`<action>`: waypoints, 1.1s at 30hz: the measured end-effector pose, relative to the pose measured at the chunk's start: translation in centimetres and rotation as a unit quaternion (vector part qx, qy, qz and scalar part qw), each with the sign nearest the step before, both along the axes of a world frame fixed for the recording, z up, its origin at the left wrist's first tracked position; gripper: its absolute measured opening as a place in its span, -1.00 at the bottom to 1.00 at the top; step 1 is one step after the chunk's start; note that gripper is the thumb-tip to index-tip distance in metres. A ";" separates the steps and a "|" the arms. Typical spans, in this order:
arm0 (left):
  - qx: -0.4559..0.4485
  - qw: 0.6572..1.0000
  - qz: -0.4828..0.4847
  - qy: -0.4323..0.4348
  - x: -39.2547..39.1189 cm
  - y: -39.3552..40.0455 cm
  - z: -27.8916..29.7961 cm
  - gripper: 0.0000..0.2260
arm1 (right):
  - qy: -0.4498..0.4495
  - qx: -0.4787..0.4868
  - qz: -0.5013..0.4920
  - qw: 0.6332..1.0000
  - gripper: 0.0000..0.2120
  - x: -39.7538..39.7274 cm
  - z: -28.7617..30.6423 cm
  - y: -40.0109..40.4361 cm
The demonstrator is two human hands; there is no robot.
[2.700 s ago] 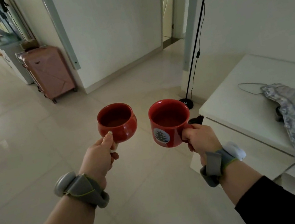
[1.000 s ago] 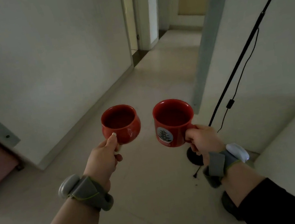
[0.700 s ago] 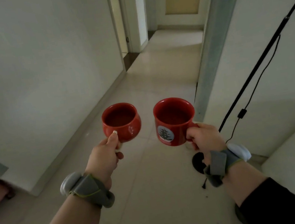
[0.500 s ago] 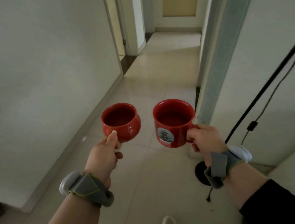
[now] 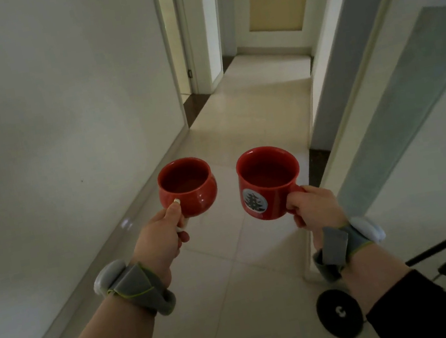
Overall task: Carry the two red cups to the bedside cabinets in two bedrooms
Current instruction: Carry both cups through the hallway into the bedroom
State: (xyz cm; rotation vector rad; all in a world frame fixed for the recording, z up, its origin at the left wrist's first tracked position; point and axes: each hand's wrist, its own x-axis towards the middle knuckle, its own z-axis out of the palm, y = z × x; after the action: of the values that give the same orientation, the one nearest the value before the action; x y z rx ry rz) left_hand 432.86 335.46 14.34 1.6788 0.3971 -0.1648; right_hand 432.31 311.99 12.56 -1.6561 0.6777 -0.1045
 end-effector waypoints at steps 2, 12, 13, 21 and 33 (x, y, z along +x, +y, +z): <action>0.004 1.000 -0.008 -0.001 2.9 0.1 0.0 -0.75 | 0.000 -0.007 -0.006 1.000 -0.81 2.7 -0.1 0.2; 0.002 0.995 -0.097 -0.013 21.6 1.9 0.4 -0.74 | 0.008 0.005 -0.057 0.998 -0.86 18.7 0.4 2.5; 0.006 0.995 -0.103 -0.014 23.5 2.0 0.5 -0.73 | 0.006 0.010 -0.064 0.998 -0.86 20.3 0.4 2.6; -0.006 0.992 -0.123 -0.008 37.3 0.8 0.0 -0.71 | 0.013 0.005 -0.074 0.997 -0.88 32.4 0.2 1.5; -0.008 0.994 -0.104 -0.012 58.1 -5.2 1.2 -0.76 | -0.003 -0.015 -0.056 0.998 -0.89 53.7 1.5 -4.4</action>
State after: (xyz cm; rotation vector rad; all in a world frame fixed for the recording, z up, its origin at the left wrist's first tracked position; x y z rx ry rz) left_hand 490.94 330.29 15.50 1.7032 0.2003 -0.3004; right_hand 486.03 307.64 14.08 -1.6463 0.7686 -0.2014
